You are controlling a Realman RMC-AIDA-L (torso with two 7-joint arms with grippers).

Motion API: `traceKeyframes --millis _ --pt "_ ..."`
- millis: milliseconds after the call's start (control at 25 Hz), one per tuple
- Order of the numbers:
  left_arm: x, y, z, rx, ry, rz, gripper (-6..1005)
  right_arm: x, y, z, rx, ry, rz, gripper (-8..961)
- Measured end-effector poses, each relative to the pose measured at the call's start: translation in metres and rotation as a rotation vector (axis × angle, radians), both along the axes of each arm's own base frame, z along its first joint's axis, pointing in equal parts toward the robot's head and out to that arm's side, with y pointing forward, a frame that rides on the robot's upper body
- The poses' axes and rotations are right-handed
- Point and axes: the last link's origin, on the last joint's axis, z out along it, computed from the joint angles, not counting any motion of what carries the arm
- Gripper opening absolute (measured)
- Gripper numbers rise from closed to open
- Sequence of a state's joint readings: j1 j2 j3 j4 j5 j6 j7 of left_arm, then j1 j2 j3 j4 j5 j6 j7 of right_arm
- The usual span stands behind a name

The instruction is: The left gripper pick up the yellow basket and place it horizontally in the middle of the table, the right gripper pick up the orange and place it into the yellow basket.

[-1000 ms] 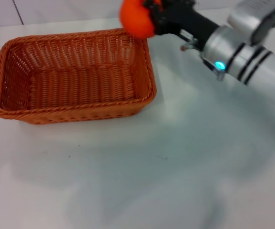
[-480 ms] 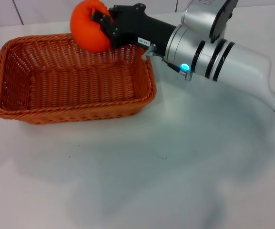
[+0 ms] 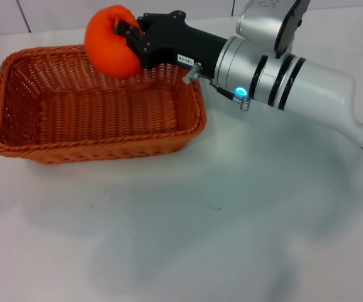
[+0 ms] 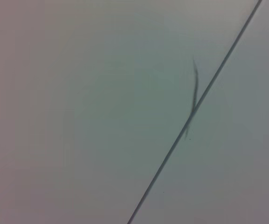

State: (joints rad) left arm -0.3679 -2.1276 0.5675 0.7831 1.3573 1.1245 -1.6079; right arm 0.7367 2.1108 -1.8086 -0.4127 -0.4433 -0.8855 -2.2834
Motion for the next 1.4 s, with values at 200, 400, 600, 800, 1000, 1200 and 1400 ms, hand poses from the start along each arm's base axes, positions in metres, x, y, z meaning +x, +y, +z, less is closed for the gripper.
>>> traceKeyframes --millis 200,400,600,800,1000,1200,1400 --pt "0.002 0.002 0.0 0.0 0.001 -0.005 890 -0.003 -0.002 0.001 -0.003 0.013 0.019 124" --pt "0.003 0.003 0.0 -0.004 0.011 -0.009 890 -0.004 -0.003 0.003 -0.004 0.028 0.036 213" --pt "0.004 0.003 0.0 -0.001 0.022 -0.012 891 -0.004 -0.004 0.006 0.001 0.053 0.039 392" --pt "0.003 0.003 0.0 -0.001 0.026 -0.013 891 -0.004 -0.004 0.008 0.006 0.065 0.034 534" --pt "0.002 0.002 0.001 0.006 0.036 -0.01 891 -0.004 -0.003 0.009 0.007 0.07 0.032 661" --pt "-0.002 0.0 0.001 0.012 0.044 0.002 891 -0.005 -0.002 0.011 0.022 0.082 0.029 833" --pt "-0.005 -0.002 0.001 0.019 0.055 0.016 891 -0.001 0.001 0.016 0.096 0.036 0.062 935"
